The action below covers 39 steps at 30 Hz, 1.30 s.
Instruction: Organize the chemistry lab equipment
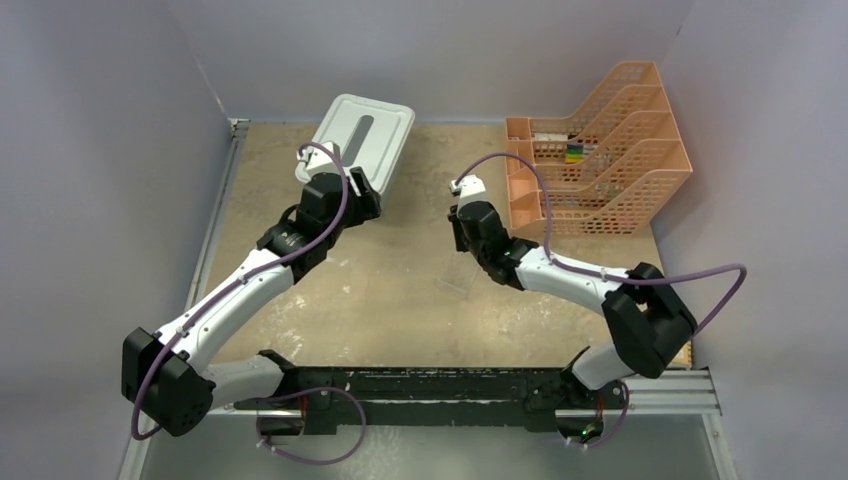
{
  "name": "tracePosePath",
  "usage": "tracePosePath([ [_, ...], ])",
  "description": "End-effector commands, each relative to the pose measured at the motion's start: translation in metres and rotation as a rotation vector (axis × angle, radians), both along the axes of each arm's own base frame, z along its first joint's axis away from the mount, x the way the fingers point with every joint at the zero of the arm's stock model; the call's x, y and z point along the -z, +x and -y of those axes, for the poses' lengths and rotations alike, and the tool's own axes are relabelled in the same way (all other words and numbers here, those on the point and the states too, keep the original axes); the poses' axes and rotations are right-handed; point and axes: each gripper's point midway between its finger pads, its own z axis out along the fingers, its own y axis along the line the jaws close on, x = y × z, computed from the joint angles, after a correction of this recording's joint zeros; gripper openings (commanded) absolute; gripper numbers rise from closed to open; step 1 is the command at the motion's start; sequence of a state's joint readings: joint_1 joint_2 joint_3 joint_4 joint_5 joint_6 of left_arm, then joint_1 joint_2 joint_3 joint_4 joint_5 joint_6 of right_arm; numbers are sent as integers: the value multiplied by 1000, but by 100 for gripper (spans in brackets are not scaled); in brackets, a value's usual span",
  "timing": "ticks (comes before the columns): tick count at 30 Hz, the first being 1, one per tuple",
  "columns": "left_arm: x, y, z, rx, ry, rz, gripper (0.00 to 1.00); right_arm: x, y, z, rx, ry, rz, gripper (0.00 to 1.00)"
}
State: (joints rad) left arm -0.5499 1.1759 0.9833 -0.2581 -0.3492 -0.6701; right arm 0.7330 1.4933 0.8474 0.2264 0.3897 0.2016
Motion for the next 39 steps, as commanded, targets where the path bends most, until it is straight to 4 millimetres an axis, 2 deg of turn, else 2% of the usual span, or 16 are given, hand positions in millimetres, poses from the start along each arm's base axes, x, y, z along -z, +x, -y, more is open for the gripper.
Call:
tracePosePath([
  [1, -16, 5, -3, -27, -22, 41, 64, 6, 3, -1, 18, 14, 10, 15],
  [7, -13, 6, -2, -28, -26, 37, 64, 16, 8, 5, 53, -16, 18, 15],
  [21, -11, 7, -1, -35, -30, 34, 64, 40, 2, -6, 28, 44, -30, 19],
  [26, -12, 8, -2, -36, -30, 37, 64, 38, 2, -4, 40, 42, -26, 27],
  [27, -13, 8, -2, -37, -30, 38, 64, 34, 3, -3, 45, 47, -21, 32],
  [29, -13, 8, -2, -38, -27, 37, 64, 17, 5, -5, 51, 68, -27, 48],
  [32, -16, 8, -5, -48, -22, 44, 66, -23, 7, -10, 35, 123, -29, 67],
  [34, -18, 8, -7, -52, -21, 53, 68, -53, 11, -9, 30, 171, -16, 72],
  [36, -20, 8, -7, -51, -23, 59, 71, -72, 14, 2, 42, 199, -18, 74],
  [39, -21, 8, -7, -55, -24, 63, 75, -85, 21, 23, 64, 231, -48, 73],
])
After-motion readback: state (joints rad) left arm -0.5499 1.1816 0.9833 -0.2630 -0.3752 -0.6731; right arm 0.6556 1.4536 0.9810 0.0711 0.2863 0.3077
